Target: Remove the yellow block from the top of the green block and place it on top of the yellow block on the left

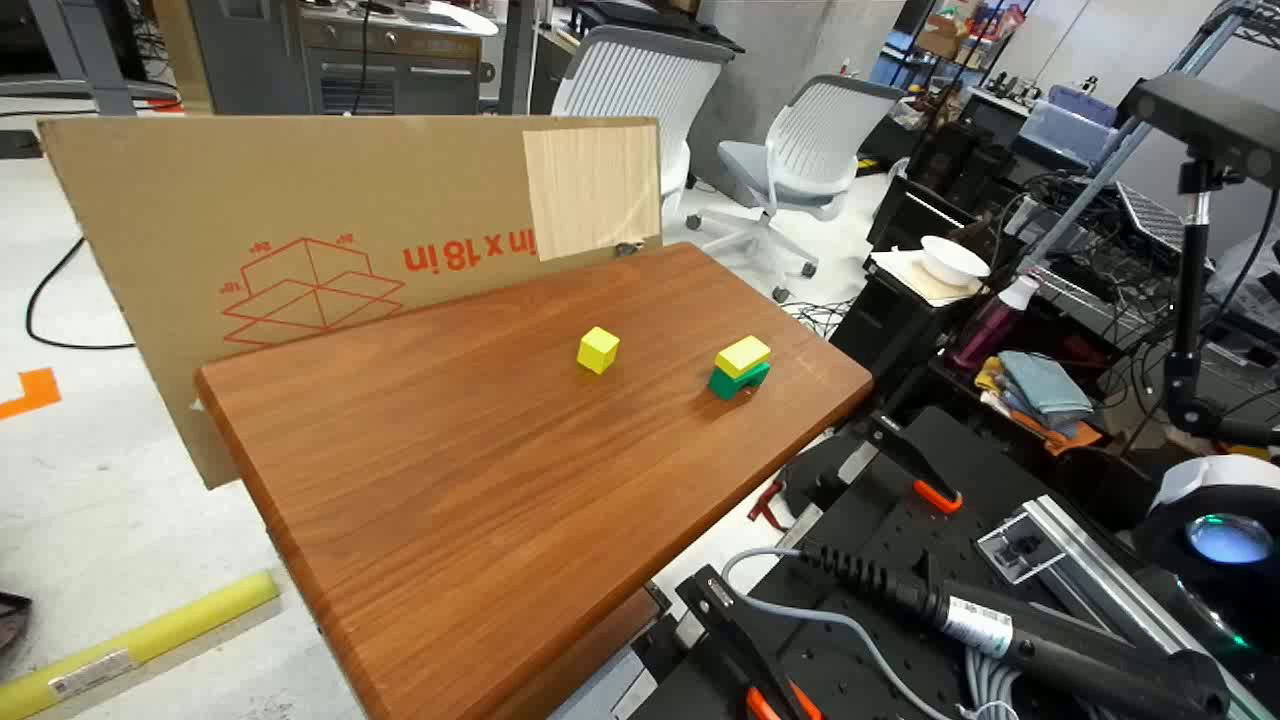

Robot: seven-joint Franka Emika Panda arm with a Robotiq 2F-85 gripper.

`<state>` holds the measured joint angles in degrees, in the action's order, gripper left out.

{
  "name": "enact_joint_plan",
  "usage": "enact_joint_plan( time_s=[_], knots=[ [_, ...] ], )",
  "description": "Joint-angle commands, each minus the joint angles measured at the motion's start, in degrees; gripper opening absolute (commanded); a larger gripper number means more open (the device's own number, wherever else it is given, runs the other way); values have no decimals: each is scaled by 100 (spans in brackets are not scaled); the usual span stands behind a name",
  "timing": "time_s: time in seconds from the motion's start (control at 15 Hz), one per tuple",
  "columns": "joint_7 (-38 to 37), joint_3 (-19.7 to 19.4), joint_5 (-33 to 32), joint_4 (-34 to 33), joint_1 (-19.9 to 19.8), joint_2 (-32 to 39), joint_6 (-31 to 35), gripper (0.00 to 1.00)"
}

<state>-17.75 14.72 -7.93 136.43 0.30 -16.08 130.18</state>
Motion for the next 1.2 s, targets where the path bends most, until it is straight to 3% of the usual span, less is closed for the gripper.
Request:
enact_joint_plan(
  time_s=[0.0,0.33,0.67,1.13],
  knots=[
    [-34,-146,-51,-16,152,10,-21,100],
    [181,-209,218,-73,339,29,82,100],
    [545,-413,122,-168,295,658,390,100],
    [3440,-1022,671,-305,269,1975,919,100]
  ],
)
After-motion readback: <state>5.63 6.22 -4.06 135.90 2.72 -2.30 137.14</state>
